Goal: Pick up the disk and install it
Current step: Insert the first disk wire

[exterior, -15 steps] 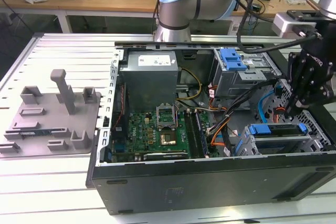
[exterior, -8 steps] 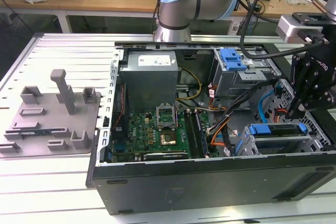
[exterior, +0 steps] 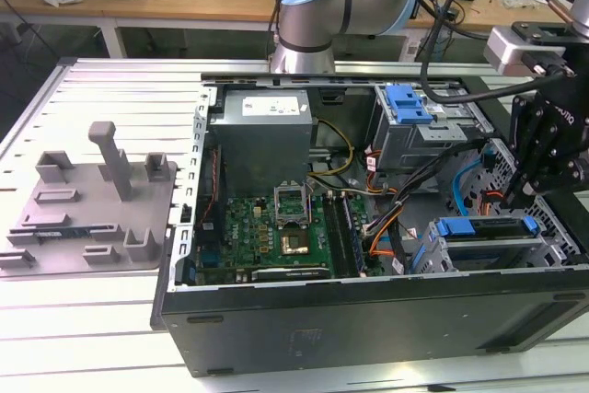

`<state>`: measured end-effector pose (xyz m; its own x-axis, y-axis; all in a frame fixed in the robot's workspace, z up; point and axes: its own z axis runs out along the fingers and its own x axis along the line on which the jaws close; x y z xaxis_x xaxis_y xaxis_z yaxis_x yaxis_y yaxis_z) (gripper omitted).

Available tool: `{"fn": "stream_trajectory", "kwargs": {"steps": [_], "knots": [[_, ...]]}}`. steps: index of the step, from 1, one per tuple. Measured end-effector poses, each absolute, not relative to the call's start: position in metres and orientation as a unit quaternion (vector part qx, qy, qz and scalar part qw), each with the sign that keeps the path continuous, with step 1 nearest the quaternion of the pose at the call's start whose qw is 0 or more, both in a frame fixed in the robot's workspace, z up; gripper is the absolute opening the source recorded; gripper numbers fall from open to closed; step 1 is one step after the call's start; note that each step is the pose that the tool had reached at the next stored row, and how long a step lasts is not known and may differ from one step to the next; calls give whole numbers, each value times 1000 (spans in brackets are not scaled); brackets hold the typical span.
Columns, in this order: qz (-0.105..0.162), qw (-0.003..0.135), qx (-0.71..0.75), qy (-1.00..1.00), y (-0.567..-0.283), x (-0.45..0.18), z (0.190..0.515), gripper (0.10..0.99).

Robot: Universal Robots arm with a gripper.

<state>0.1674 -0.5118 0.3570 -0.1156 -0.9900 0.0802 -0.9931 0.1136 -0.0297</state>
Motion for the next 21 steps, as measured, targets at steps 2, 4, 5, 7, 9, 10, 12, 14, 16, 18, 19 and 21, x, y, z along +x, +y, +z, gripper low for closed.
{"fn": "stream_trajectory", "kwargs": {"steps": [2, 4, 5, 7, 9, 10, 12, 14, 16, 18, 19, 21], "knots": [[38, 20, 665, -746, -512, 167, 357, 165], [38, 20, 665, -746, -512, 166, 357, 165], [38, 20, 665, -746, -512, 165, 357, 165], [38, 20, 667, -744, -513, 164, 357, 165], [38, 20, 672, -739, -514, 164, 357, 165], [38, 20, 675, -736, -514, 164, 357, 165], [38, 19, 683, -730, -515, 164, 357, 165], [38, 19, 689, -724, -515, 164, 357, 165], [38, 19, 689, -723, -515, 164, 357, 165], [38, 19, 689, -723, -515, 164, 357, 165], [38, 19, 689, -723, -515, 164, 357, 165], [38, 19, 689, -723, -515, 164, 357, 165]]}}
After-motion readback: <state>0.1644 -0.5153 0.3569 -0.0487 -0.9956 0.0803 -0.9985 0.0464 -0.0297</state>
